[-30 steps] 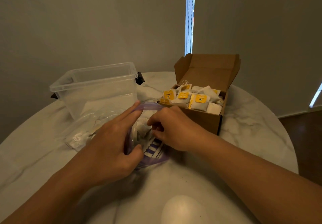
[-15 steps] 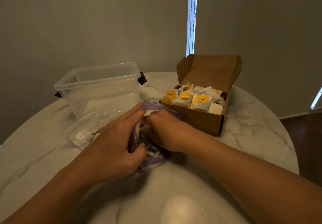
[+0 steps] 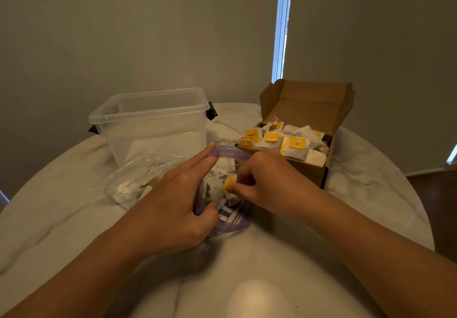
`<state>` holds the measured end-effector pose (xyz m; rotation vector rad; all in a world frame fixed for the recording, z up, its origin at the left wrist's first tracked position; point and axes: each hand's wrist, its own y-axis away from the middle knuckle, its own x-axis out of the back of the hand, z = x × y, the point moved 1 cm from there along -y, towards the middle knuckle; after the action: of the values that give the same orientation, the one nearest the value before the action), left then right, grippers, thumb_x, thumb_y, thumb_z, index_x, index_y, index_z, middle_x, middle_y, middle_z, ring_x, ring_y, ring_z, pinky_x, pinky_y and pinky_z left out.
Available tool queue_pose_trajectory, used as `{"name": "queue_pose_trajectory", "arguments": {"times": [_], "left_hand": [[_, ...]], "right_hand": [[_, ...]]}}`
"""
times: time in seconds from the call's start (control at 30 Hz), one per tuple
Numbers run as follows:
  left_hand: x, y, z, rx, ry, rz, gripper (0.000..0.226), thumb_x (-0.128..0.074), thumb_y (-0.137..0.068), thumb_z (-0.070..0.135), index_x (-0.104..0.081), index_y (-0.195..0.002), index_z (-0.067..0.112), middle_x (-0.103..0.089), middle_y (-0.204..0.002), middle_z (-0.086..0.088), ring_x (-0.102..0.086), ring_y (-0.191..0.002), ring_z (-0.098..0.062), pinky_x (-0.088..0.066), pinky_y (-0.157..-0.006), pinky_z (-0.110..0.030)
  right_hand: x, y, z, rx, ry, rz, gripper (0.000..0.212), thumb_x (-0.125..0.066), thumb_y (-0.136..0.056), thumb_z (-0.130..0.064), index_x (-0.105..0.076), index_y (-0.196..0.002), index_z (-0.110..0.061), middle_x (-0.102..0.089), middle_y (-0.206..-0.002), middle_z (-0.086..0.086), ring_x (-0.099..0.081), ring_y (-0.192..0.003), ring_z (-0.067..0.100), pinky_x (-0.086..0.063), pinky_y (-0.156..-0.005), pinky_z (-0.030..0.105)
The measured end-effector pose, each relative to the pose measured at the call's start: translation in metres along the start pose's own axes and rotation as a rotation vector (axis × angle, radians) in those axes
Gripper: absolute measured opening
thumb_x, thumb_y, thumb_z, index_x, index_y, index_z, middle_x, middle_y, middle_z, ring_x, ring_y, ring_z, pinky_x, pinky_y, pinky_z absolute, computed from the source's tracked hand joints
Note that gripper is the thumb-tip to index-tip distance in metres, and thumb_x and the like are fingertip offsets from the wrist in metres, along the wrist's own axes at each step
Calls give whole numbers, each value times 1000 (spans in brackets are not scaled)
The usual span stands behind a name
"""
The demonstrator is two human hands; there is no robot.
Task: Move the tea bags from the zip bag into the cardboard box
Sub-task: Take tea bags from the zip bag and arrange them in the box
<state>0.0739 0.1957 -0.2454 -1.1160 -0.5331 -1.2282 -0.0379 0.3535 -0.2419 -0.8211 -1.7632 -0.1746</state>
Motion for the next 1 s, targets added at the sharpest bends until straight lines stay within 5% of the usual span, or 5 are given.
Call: {"name": "queue_pose_trajectory", "arguments": {"times": [0.2,0.43,0.73,1.0], "left_hand": [[0,1,2,19,25,-35,83,-55,-74,34,-28,-153,36,-17,-160,25,-42,-128,7,-32,-100,-2],[0,0,0,9,14,-26,84,-54,-76,38,-20,-153,44,-12,-160,29,-23,-137,14,-30,-111,-16],[0,-1,-1,-45,-3,-9,78,-49,-74,44,-29,-150,43,-14,-157,30,-15,-132,28,-20,-99,5],[2,0,-6,-23,25,-5,85,-44,-71,56,-24,-152,43,-13,-157,35,-33,-138,4,-49,-101,-24]], "right_hand": [[-8,-4,-4,-113,-96,50,22,-75,-82,-32,-62,-66,-25,-61,-66,-7,-55,-62,4,-44,-58,20],[-9,-3,-1,-157,-267,-67,38,-77,-82,-21,-64,-117,-20,-67,-85,-8,-64,-77,6,-54,-65,19],[-1,3,-4,-111,-491,-51,6,-69,-89,-23,-73,-86,-20,-73,-77,-4,-70,-74,9,-60,-70,31],[56,17,26,-125,-804,75,11,-72,-78,-13,-73,-89,-10,-74,-86,5,-69,-77,16,-56,-65,25]]}}
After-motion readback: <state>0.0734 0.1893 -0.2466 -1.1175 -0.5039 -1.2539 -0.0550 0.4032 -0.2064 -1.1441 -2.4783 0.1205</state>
